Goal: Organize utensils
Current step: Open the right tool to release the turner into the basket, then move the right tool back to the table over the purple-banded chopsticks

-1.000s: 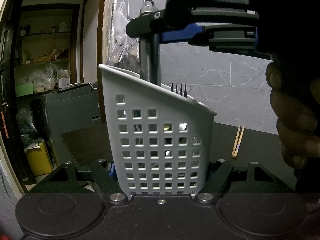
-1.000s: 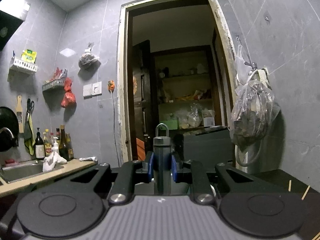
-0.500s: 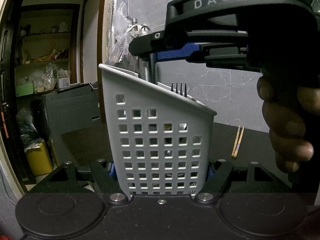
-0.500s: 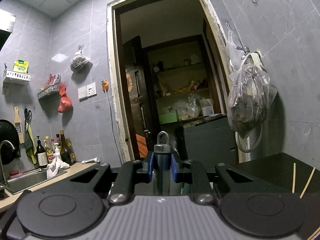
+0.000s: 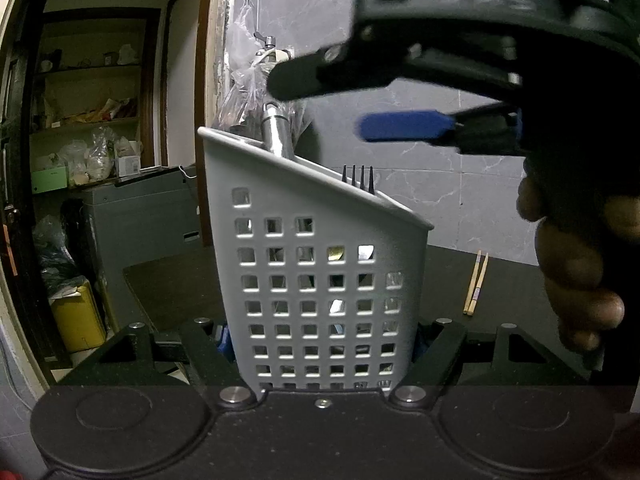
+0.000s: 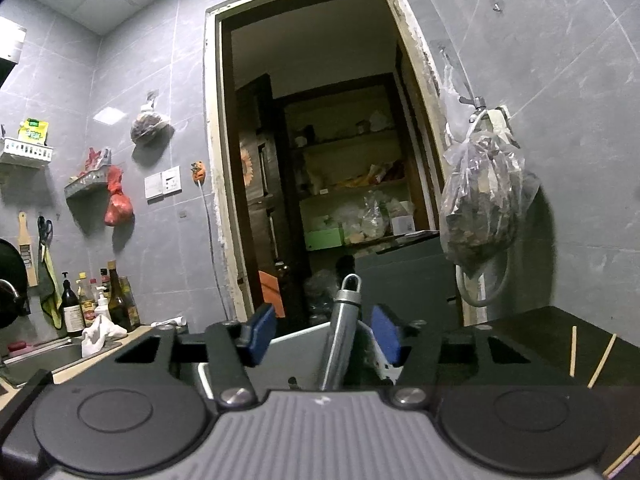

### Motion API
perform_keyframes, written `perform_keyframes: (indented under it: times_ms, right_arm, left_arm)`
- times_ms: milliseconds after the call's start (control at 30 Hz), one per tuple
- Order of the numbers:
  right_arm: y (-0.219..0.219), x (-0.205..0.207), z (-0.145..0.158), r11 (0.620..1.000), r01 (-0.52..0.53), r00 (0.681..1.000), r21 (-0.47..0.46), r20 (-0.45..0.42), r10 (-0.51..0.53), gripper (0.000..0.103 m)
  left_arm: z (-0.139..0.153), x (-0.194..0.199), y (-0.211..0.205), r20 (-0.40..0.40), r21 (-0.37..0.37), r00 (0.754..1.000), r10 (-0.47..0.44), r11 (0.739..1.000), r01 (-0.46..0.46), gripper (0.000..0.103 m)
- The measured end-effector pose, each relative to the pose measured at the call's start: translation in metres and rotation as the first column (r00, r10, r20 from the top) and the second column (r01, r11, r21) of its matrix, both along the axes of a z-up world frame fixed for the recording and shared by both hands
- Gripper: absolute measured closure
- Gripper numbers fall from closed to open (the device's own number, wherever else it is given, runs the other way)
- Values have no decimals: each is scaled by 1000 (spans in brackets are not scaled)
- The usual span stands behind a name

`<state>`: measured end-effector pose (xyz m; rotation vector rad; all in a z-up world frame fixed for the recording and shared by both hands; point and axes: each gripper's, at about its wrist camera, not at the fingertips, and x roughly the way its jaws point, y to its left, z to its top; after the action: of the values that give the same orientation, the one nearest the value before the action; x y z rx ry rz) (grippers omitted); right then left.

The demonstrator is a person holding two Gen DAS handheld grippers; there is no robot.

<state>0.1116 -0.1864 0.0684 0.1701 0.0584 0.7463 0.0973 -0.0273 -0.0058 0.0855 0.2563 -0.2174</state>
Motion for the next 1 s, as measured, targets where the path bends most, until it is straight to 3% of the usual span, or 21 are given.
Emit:
perform_keyframes:
  times_ms: [33, 133, 300, 467, 600, 733, 800, 1000]
  right_arm:
    - [-2, -1, -1, 1000, 5, 1000, 2, 0, -5, 21]
    - [-10, -4, -3, 999, 30, 1000, 15, 7, -30, 1]
    - [-30, -8, -10, 995, 95, 995, 15, -9, -95, 0]
    - [-57, -5, -27, 979, 205, 975, -1, -91, -204, 0]
    - [-77, 9, -44, 946, 314, 922, -76, -216, -323, 0]
    - [-101, 22, -64, 911, 396, 828, -118, -384, -409, 0]
    - [-111, 24, -71, 900, 420, 796, -116, -429, -427, 0]
    - [-122, 24, -83, 882, 449, 756, -145, -464, -461, 0]
  left_arm:
    - [0, 0, 0, 0, 0, 1000, 0, 1000, 0, 27]
    - [0, 0, 0, 0, 0, 1000, 0, 1000, 0, 27]
    - [0, 0, 0, 0, 0, 1000, 0, 1000, 0, 27]
    - [0, 0, 0, 0, 1, 1000, 0, 1000, 0, 27]
    - [0, 0, 0, 0, 0, 1000, 0, 1000, 0, 27]
    - [0, 0, 0, 0, 0, 1000, 0, 1000, 0, 27]
    - [0, -1, 0, 0, 1, 1000, 0, 1000, 0, 27]
    - [-1, 0, 0, 0, 0, 1000, 0, 1000, 0, 27]
